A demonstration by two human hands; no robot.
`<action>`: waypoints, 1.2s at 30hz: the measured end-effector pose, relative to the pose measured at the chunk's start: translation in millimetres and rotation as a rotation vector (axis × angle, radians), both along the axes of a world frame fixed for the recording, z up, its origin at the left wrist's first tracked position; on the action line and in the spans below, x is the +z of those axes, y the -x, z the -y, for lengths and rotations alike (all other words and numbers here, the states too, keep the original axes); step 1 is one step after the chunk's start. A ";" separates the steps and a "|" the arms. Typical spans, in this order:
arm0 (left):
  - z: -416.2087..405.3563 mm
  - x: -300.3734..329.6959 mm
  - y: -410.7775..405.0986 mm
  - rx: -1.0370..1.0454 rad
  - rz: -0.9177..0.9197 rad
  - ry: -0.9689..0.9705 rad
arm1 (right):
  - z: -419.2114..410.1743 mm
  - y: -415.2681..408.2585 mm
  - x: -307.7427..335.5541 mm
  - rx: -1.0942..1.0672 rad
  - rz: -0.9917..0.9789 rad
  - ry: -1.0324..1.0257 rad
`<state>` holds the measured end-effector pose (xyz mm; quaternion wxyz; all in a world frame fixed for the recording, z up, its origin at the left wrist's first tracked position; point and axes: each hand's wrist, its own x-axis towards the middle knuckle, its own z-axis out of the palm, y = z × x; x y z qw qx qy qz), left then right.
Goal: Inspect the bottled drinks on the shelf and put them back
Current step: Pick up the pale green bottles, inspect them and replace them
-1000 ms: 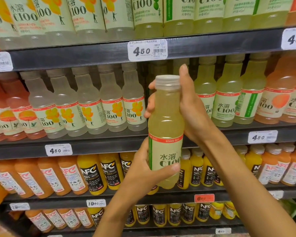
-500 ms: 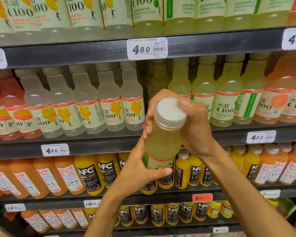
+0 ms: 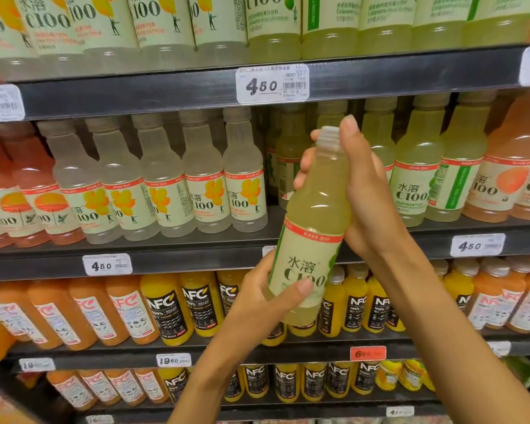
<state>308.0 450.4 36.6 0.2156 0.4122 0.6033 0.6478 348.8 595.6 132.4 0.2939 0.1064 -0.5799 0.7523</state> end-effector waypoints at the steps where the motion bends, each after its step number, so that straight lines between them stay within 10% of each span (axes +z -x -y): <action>1: -0.1 -0.5 -0.8 0.011 0.014 -0.010 | -1.8 0.9 0.2 -0.006 0.014 0.025; 9: 0.1 0.5 -5.1 -0.332 0.418 -0.073 | -10.7 7.9 -2.2 0.326 0.085 0.197; 20: -8.6 -6.5 -4.8 0.077 0.281 -0.016 | -0.4 5.2 13.1 0.028 0.041 0.012; 28: -11.6 -2.0 -7.2 -0.451 0.677 -0.190 | 4.7 13.5 8.3 0.440 0.065 0.174; 36: -5.3 1.0 11.1 -0.014 0.215 -0.131 | 9.6 9.3 9.0 -0.084 0.077 -0.071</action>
